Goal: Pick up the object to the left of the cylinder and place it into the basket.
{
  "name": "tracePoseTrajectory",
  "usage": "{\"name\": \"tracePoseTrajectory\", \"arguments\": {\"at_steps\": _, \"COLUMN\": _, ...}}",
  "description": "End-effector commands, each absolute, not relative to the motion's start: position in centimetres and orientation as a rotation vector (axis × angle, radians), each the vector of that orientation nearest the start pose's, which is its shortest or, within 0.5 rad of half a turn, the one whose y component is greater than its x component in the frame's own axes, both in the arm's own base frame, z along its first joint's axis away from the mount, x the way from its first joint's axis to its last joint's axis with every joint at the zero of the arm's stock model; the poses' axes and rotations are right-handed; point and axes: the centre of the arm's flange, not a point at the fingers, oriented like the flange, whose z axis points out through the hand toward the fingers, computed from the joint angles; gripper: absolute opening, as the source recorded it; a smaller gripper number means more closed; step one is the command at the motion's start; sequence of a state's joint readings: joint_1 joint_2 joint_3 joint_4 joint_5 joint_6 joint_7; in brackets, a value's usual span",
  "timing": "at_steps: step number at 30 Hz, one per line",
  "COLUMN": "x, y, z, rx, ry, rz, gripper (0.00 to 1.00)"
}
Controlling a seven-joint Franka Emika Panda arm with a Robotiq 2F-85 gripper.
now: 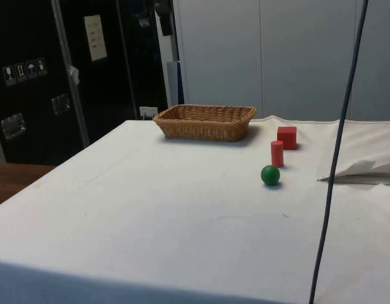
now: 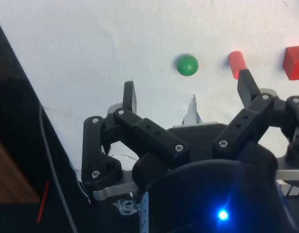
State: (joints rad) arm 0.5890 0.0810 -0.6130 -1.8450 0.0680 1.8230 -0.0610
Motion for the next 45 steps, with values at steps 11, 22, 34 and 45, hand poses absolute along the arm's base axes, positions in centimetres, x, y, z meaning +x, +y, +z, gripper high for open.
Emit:
{"name": "tracePoseTrajectory", "arguments": {"at_steps": 11, "x": 55.5, "y": 0.4, "z": 45.8, "rx": -3.112, "ry": -0.033, "rz": 0.073, "gripper": 1.00}}
{"name": "tracePoseTrajectory", "arguments": {"at_steps": 22, "x": 53.6, "y": 0.3, "z": 43.2, "rx": -3.098, "ry": -0.050, "rz": 0.009, "gripper": 1.00}}
{"name": "tracePoseTrajectory", "arguments": {"at_steps": 34, "x": 51.4, "y": 0.2, "z": 41.0, "rx": -3.089, "ry": -0.073, "rz": -0.047, "gripper": 1.00}}
{"name": "tracePoseTrajectory", "arguments": {"at_steps": 45, "x": 49.0, "y": 0.0, "z": 39.0, "rx": -3.081, "ry": -0.099, "rz": -0.095, "gripper": 1.00}}
